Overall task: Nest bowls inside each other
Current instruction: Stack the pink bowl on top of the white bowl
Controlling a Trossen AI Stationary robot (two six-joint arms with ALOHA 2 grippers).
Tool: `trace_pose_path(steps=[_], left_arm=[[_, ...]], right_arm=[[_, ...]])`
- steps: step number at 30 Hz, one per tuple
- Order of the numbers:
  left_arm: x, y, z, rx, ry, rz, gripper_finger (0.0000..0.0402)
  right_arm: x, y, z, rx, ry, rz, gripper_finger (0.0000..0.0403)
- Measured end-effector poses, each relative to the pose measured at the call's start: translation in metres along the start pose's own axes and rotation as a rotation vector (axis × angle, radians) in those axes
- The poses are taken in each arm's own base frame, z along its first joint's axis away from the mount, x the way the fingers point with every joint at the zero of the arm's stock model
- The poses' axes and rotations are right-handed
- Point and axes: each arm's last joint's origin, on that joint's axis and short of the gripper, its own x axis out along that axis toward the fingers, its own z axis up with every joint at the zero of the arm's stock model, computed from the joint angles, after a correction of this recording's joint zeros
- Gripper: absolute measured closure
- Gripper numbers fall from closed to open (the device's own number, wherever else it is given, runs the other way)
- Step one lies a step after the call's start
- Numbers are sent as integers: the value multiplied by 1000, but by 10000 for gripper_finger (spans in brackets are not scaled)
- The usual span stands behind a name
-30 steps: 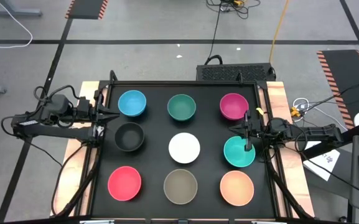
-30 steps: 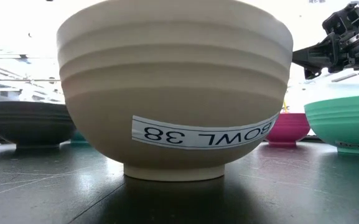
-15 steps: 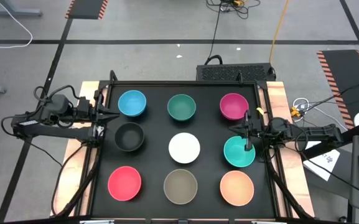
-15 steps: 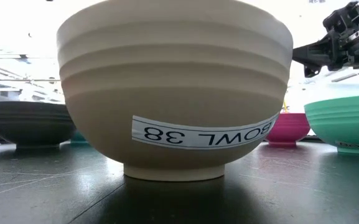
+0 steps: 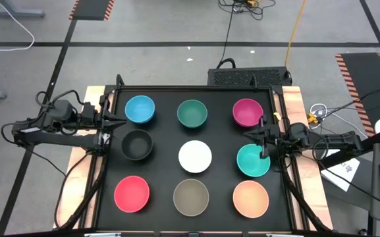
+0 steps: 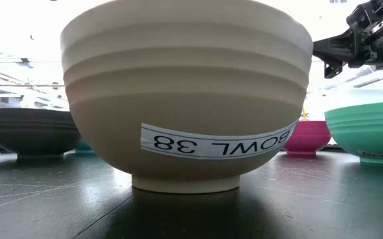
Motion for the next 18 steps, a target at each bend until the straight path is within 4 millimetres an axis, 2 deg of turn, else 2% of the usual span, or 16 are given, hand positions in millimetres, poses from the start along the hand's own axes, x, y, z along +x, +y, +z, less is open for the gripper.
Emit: trace_pose_path(steps=[8, 18], left_arm=[[0, -1, 15, -47, -156, -44, 366], [0, -2, 16, -18, -163, -79, 366]], right_arm=[[0, 0, 0, 7, 1, 0, 403], [0, 0, 0, 7, 0, 0, 403]])
